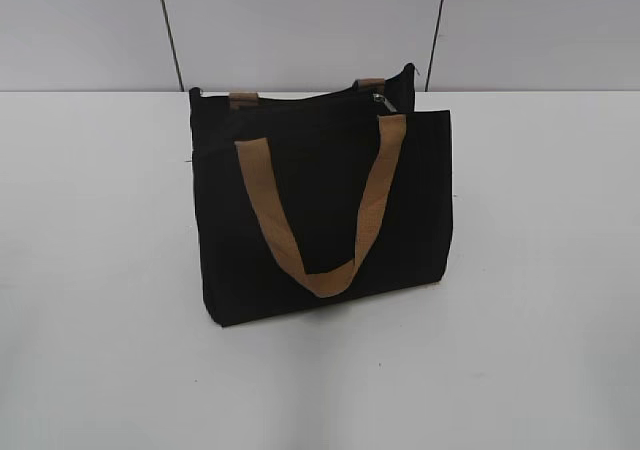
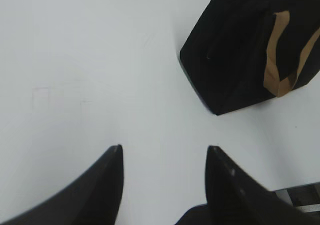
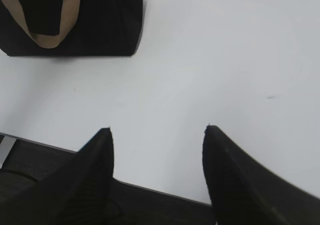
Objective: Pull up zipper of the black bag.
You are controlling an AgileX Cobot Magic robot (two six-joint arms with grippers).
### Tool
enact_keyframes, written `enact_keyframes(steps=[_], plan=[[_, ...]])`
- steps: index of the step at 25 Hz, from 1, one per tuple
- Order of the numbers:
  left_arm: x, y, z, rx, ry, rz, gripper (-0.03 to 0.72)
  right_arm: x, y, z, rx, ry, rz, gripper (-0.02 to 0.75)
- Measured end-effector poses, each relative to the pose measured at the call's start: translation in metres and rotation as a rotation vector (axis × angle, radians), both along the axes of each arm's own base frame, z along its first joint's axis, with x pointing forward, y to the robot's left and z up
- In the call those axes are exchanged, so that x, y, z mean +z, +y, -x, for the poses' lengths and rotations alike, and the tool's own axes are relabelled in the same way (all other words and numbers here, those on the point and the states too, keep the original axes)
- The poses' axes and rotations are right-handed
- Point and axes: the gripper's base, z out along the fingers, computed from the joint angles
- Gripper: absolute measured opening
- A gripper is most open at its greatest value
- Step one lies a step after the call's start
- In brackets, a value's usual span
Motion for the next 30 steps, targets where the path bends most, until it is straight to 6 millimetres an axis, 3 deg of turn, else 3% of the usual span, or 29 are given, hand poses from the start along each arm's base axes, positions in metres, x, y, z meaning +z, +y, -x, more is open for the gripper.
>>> enact_keyframes(steps=[7,30], plan=[[-0.026,0.003,0.015,-0.033,0.008,-0.018,0.397,-0.029,-0.006,0.022,-0.039,-0.013,0.015,0.443],[-0.032,0.002,0.016,-0.067,-0.072,-0.004,0.392,-0.034,-0.010,0.012,-0.081,-0.092,0.043,0.443]])
